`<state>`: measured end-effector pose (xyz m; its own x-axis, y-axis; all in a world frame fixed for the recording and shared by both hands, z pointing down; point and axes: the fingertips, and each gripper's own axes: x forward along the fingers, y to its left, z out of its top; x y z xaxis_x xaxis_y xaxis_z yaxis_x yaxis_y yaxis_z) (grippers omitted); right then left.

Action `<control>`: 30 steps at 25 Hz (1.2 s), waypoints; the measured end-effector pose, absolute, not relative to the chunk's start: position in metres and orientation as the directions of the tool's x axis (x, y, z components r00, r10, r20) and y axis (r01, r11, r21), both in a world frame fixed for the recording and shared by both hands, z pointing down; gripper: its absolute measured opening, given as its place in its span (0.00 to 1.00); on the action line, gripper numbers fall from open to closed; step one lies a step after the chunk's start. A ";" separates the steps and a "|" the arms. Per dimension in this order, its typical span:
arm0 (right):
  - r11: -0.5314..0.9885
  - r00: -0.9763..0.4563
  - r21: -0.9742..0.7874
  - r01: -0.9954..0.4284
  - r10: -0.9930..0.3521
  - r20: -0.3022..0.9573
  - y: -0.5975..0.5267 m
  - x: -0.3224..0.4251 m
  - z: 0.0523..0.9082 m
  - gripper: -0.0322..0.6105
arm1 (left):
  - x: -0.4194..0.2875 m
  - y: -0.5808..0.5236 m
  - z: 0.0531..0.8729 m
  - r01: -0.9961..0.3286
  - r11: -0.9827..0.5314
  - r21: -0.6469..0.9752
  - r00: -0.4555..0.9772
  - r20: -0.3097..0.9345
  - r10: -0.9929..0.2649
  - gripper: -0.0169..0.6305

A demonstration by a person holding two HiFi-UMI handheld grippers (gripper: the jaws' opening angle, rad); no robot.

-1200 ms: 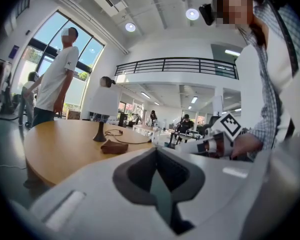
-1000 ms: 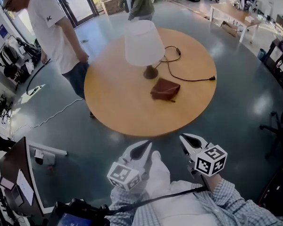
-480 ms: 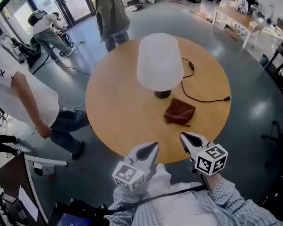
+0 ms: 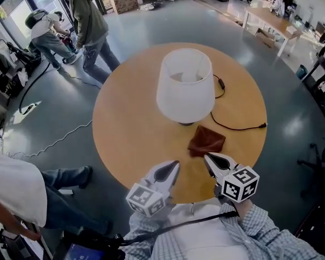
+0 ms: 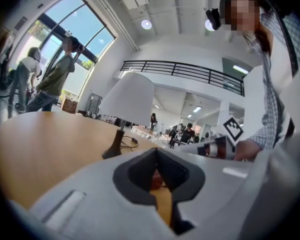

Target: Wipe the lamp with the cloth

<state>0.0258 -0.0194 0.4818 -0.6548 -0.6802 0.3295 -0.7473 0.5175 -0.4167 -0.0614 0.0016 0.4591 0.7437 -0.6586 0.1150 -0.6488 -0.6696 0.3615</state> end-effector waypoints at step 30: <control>0.604 -0.680 -0.321 -0.729 -0.589 0.436 -0.061 0.045 0.502 0.05 | -0.049 -0.129 0.416 -0.028 -0.601 0.799 0.585 -0.474 -0.658 0.41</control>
<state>0.0445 -0.0608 0.5016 -0.6801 -0.5894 0.4360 -0.7294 0.6041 -0.3210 -0.0488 -0.1294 0.4164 0.5846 -0.6581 -0.4745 -0.0285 -0.6011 0.7987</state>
